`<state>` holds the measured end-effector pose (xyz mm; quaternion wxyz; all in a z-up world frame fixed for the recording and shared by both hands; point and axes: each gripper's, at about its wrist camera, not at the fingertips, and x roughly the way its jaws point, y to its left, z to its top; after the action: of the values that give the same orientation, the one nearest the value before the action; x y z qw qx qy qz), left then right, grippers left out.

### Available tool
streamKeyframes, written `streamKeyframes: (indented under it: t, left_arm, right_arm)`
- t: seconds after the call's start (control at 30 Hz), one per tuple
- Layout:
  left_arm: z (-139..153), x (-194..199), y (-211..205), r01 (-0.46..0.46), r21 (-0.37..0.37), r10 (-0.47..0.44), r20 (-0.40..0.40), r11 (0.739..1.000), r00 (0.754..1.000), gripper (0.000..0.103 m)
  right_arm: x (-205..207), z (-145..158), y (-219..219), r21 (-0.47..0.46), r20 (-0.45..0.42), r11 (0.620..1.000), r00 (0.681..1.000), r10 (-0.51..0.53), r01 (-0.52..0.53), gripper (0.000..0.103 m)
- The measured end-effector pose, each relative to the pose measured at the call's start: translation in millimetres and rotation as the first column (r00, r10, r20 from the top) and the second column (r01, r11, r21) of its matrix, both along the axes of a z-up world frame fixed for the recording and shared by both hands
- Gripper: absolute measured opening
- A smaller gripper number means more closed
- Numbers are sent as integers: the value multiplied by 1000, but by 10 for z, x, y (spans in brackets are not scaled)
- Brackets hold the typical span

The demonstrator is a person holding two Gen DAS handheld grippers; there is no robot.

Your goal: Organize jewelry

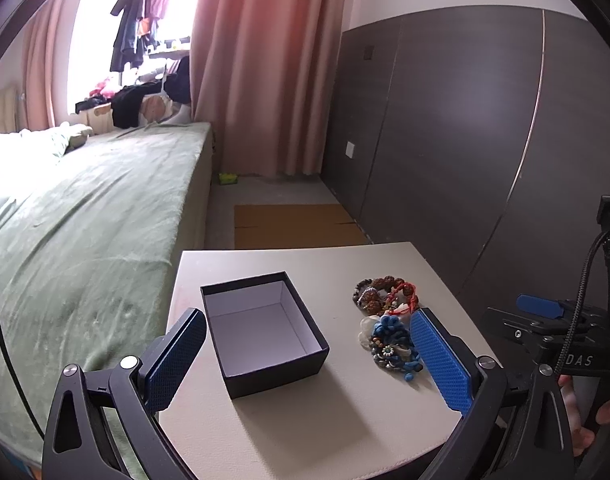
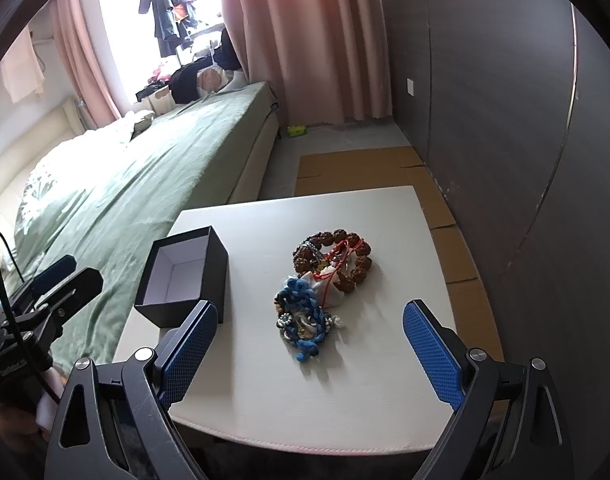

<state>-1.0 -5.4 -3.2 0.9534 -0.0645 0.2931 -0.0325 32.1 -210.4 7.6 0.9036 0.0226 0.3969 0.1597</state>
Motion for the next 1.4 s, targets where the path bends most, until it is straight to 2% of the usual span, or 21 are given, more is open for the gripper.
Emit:
streamKeyframes:
  t: [0.23, 0.77, 1.0, 1.13, 1.4]
  left_arm:
    - [-10, 15, 66, -15, -25, 15, -10, 1000, 1000, 102]
    - [-37, 53, -85, -19, 7, 19, -13, 1000, 1000, 102]
    - [-67, 184, -172, 1, -37, -2, -29, 999, 1000, 102]
    - [-140, 266, -307, 38, -42, -40, -51, 998, 998, 102]
    - [-324, 476, -625, 120, -58, -126, -114, 991, 985, 84]
  right_arm:
    - [27, -9, 23, 0, 9, 1000, 1000, -29, 29, 94]
    - [-20, 74, 23, -5, 29, 999, 999, -39, 39, 94]
    - [94, 103, -275, 67, 8, 993, 995, -97, 97, 94]
    - [156, 109, -464, 158, -11, 982, 995, -101, 101, 95]
    - [348, -1, -784, 199, -83, 961, 980, -179, 192, 94]
